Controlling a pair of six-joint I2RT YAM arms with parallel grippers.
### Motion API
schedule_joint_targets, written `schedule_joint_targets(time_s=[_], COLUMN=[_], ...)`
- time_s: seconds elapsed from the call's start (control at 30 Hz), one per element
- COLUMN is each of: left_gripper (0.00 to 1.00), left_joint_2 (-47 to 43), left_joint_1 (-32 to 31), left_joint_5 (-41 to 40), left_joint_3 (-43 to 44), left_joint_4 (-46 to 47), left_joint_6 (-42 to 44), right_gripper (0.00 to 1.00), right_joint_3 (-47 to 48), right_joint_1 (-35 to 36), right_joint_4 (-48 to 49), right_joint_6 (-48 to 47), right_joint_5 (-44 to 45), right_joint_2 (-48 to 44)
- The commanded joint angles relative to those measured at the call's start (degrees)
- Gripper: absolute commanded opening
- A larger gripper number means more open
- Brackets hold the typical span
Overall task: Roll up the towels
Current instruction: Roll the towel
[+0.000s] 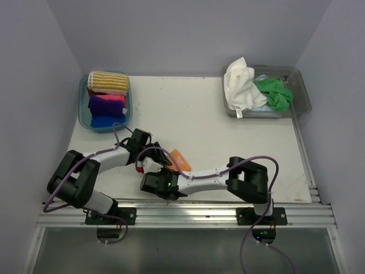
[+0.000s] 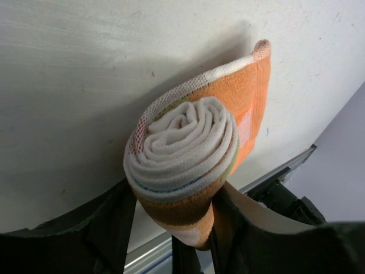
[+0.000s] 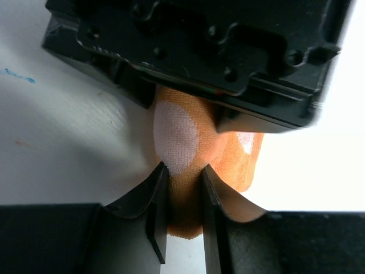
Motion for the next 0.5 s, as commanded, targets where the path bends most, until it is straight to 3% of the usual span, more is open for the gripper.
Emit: schedule_joint_targets(time_s=[0.0, 0.17, 0.27, 0.47], left_gripper=[0.6, 0.79, 0.85, 0.86], left_joint_2=[-0.72, -2.22, -2.75, -2.31], left_joint_1=[0.43, 1.04, 1.57, 1.57], left_joint_5=[-2.25, -2.43, -2.34, -1.37], left_joint_3=[0.48, 1.44, 1.8, 1.45], left_joint_4=[-3.29, -4.35, -4.53, -3.3], left_joint_6=[1.17, 2.14, 2.66, 2.75], right_gripper=[0.22, 0.13, 0.1, 0.1], right_joint_3=[-1.66, -8.06, -12.11, -18.98], right_joint_1=[-0.53, -5.52, -9.21, -15.82], right_joint_4=[4.41, 11.87, 16.0, 24.72], right_joint_6=[1.64, 4.36, 6.3, 9.72], right_joint_5=[0.43, -15.37, -24.58, -42.97], right_joint_2=[-2.65, -8.81, -12.85, -18.66])
